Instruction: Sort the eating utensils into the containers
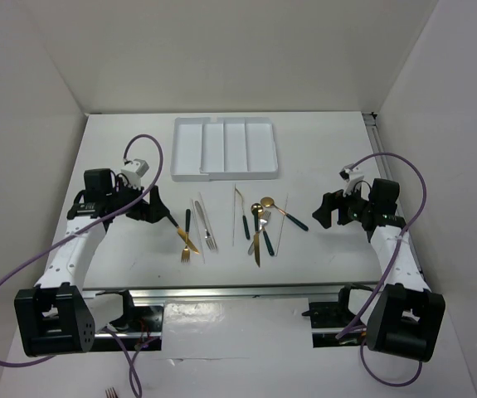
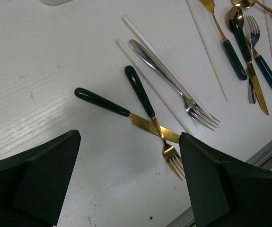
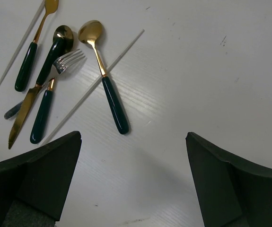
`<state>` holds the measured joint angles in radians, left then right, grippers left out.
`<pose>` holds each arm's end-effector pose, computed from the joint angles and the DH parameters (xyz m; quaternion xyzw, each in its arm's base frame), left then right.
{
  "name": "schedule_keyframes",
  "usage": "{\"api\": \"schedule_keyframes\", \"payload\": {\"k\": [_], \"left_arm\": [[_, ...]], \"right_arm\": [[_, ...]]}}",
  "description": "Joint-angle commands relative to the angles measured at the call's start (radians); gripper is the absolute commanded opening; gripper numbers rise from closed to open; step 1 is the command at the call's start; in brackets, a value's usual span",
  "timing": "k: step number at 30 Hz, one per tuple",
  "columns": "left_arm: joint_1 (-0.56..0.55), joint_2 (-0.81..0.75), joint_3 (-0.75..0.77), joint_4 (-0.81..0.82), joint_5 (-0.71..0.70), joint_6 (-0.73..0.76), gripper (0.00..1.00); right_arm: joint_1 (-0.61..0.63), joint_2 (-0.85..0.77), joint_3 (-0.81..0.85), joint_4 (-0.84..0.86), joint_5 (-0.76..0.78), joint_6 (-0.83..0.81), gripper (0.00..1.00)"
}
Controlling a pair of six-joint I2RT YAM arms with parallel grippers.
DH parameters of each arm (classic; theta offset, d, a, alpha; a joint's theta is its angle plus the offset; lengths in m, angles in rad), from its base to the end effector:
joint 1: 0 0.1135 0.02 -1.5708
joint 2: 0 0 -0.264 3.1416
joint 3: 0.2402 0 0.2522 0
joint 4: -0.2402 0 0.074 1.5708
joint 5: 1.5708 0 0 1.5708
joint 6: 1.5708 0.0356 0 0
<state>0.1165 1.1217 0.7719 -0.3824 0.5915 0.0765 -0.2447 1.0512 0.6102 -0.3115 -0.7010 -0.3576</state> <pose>0.2338 0.0074 0.2545 0.1012 0.8759 -0.2275 0.4133 0.2092 -0.0286 0.2232 -0.1850 0.8526 0.1900 0.4503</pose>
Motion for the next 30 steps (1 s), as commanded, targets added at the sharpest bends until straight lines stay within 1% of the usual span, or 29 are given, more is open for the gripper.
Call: {"api": "schedule_keyframes", "payload": {"k": [1,12,15,16,17,20,21,23,24,26,27,28,29,30], "left_arm": [[0.005,-0.019,0.003,0.016,0.010,0.014,1.00],[0.005,-0.019,0.003,0.016,0.021,0.014,1.00],[0.005,0.003,0.013,0.016,-0.025,0.003,1.00],[0.005,0.012,0.013,0.016,-0.057,-0.007,1.00],[0.005,0.012,0.023,0.016,-0.141,-0.042,1.00],[0.005,0.012,0.033,0.039,-0.290,-0.108,1.00],[0.005,0.001,0.033,0.039,-0.391,-0.166,1.00],[0.005,-0.008,0.020,0.065,-0.478,-0.223,1.00],[0.005,-0.023,0.020,0.077,-0.530,-0.265,1.00],[0.005,-0.039,0.020,0.063,-0.521,-0.276,1.00],[0.005,-0.039,0.020,0.053,-0.497,-0.252,1.00],[0.005,-0.048,0.045,0.044,-0.445,-0.238,1.00],[0.005,-0.048,0.055,0.034,-0.423,-0.228,1.00],[0.005,-0.039,0.055,0.016,-0.405,-0.216,1.00]], "right_arm": [[-0.002,0.000,0.043,-0.003,-0.022,-0.017,0.99],[-0.002,0.000,0.043,-0.012,-0.022,-0.026,0.99],[-0.002,0.021,0.052,-0.012,0.000,-0.012,0.99],[-0.002,0.033,0.053,-0.003,0.011,0.006,0.99],[-0.002,0.042,0.065,-0.003,0.024,0.028,0.99],[-0.002,0.070,0.098,-0.003,0.080,0.083,0.99],[-0.002,0.070,0.114,-0.003,0.090,0.094,0.99],[-0.002,0.079,0.134,-0.014,0.100,0.103,0.99],[-0.002,0.093,0.158,-0.032,0.077,0.112,0.99],[-0.002,0.102,0.183,-0.078,0.049,0.103,0.99],[-0.002,0.115,0.195,-0.096,0.034,0.086,0.99],[-0.002,0.125,0.224,-0.151,-0.018,0.059,0.99],[0.022,0.139,0.241,-0.191,-0.043,0.025,0.99],[0.034,0.188,0.264,-0.245,-0.076,-0.082,0.99]]}}
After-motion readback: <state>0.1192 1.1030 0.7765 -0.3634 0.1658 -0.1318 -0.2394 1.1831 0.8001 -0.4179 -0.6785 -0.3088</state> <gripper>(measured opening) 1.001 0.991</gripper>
